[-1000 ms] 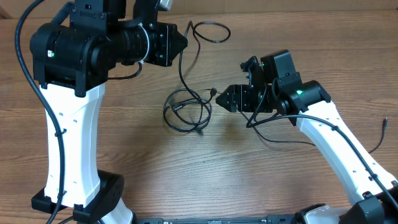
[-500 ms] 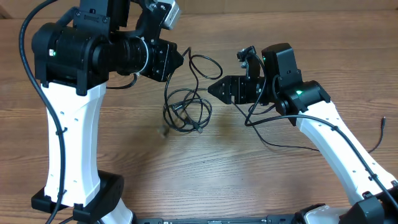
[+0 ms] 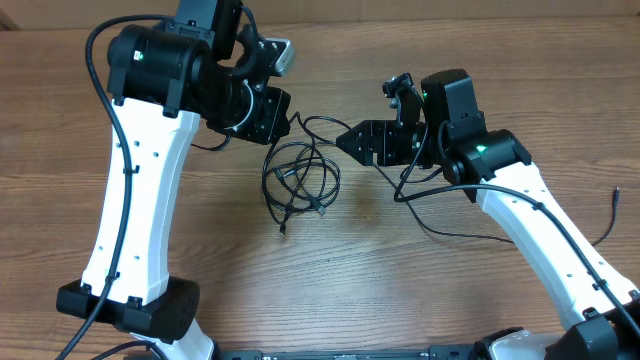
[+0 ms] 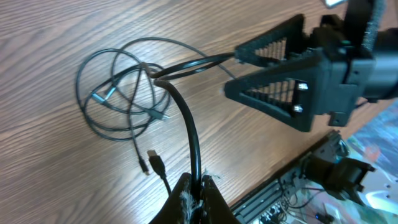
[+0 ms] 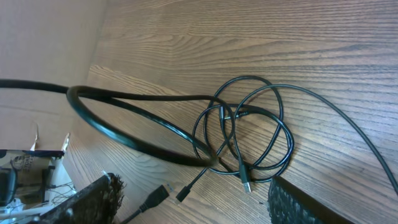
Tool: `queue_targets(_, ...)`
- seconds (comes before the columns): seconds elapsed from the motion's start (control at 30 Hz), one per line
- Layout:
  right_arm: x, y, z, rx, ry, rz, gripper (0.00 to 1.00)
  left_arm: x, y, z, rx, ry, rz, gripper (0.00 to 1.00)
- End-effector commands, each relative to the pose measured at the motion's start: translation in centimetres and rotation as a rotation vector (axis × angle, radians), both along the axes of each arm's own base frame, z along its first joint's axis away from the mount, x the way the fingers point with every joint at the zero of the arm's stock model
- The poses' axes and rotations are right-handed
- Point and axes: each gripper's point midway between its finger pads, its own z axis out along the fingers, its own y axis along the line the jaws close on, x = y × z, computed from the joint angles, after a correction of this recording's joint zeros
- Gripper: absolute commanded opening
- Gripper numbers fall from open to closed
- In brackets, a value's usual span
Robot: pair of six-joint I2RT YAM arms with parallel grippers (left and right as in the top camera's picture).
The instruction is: Untangle cables
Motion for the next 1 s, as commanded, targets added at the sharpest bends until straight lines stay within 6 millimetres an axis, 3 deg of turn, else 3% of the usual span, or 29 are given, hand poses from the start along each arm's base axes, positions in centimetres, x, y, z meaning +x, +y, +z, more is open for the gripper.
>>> queue_targets(0.0,0.1,0.0,0.0,-0.007,-0.013,-0.002,0.73,-1.3,-1.9,0.5,-0.06,0.012,-0.074,0.04)
queue_targets(0.13,0.6,-0.6,-0.3,-0.039,-0.024,-0.035,0.66,-2.0,-3.1,0.7,-0.084,0.021,-0.11,0.05)
queue_targets(0.27,1.8,-2.4,-1.2,-0.123,-0.021,-0.155,0.29,-2.3,-3.5,0.7,-0.082,0.021,-0.124,0.06)
queue_targets(0.4,2.6,-6.0,-3.1,-0.217,0.087,-0.434,0.04,-1.8,-2.6,0.2,-0.021,0.001,-0.1,0.04)
queue_targets(0.5,1.8,-9.0,-4.7,-0.273,0.208,-0.668,0.04,-1.0,-1.3,-0.4,0.06,-0.015,-0.048,0.04)
queue_targets(0.57,1.2,-9.7,-5.2,-0.287,0.253,-0.727,0.04,-0.6,-0.3,-0.7,0.109,-0.018,0.005,0.04)
queue_targets(0.77,1.2,-6.7,-4.3,-0.243,0.179,-0.472,0.06,-0.7,-0.6,-0.7,0.09,-0.006,0.01,0.04)
queue_targets(0.83,0.9,-4.5,-3.3,-0.191,0.123,-0.3,0.14,-0.9,-0.9,-0.5,0.072,0.0,0.003,0.06)
queue_targets(0.87,0.0,-2.2,-2.1,-0.124,0.054,-0.103,0.41,-0.9,-1.0,-0.5,0.069,0.002,0.002,0.06)
queue_targets(0.93,-0.9,-0.7,-1.2,-0.075,-0.002,0.035,0.61,-1.0,-1.1,-0.7,0.068,0.008,-0.001,0.06)
queue_targets(0.97,-1.1,-0.4,-1.0,-0.064,-0.012,0.06,0.64,-1.0,-1.1,-0.7,0.069,0.01,-0.002,0.06)
